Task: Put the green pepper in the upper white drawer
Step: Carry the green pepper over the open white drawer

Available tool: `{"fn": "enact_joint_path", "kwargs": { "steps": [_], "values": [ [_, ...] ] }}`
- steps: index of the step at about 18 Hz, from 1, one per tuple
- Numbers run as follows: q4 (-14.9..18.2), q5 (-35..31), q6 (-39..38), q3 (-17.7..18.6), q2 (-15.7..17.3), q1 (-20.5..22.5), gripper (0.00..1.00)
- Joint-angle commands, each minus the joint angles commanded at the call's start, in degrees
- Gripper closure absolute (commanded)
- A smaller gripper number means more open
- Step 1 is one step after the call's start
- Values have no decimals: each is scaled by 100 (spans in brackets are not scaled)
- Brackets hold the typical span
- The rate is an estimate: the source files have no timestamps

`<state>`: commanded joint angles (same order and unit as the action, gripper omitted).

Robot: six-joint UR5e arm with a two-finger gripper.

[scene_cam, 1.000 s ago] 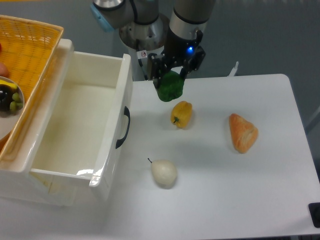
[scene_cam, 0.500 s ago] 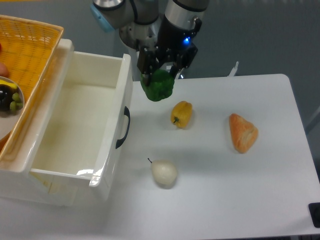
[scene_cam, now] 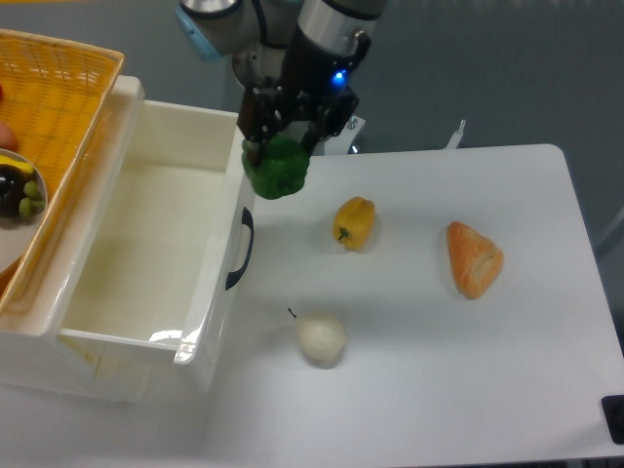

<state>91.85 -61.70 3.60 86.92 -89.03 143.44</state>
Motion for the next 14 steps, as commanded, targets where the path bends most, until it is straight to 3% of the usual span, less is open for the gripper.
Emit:
{"fn": "enact_joint_path", "kwargs": {
  "steps": [14],
  "values": [
    [-149, -26, 18, 9, -202, -536, 57]
  ]
}}
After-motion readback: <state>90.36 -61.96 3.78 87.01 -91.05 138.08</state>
